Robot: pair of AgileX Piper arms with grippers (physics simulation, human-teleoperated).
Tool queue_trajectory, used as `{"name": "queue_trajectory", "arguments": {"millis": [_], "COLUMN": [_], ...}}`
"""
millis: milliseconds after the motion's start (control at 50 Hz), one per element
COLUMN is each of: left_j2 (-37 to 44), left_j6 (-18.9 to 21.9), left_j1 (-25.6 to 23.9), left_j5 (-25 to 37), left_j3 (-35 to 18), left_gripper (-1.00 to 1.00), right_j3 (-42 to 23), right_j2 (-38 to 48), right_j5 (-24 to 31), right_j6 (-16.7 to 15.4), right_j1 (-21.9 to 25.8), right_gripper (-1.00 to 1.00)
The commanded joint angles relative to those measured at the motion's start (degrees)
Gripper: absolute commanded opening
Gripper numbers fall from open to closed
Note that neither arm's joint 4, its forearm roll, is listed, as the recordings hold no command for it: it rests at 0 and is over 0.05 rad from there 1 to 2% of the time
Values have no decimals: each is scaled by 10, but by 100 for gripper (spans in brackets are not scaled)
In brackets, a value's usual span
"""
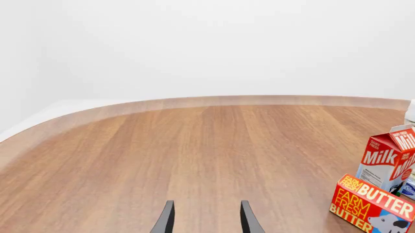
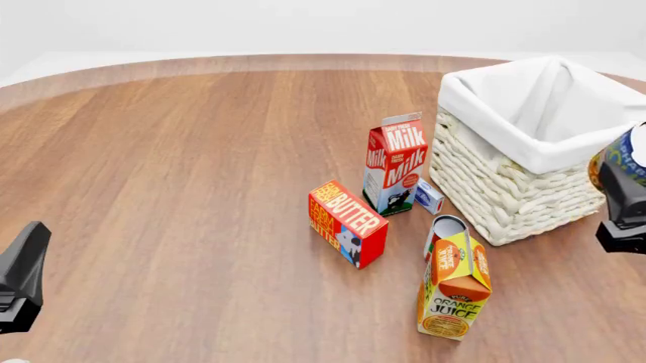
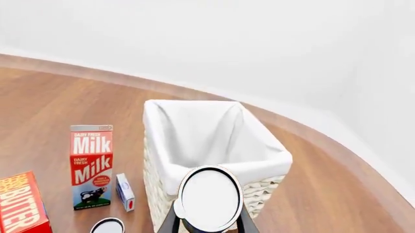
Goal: Pick up the alphabet soup, and put it in the basket.
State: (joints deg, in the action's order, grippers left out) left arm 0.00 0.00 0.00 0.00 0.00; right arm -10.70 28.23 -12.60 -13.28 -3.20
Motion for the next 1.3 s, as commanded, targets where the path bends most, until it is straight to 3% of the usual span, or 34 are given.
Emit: {"name": "queue_trajectory", "arguments": {"millis": [20,620,1300], "left_j2": [0,0,0], "left_j6": [0,0,0], "left_j1": [0,0,0], "left_j5": [0,0,0], "left_j3": [0,0,0], "left_gripper": [100,100,100], "right_j3": [-31,-128,-294], "right_j2": [18,54,147], "right_j5": [-11,3,87], "right_j6": [1,0,-41], "right_j1": [2,9,33], "right_gripper": [-100,-100,-100]}}
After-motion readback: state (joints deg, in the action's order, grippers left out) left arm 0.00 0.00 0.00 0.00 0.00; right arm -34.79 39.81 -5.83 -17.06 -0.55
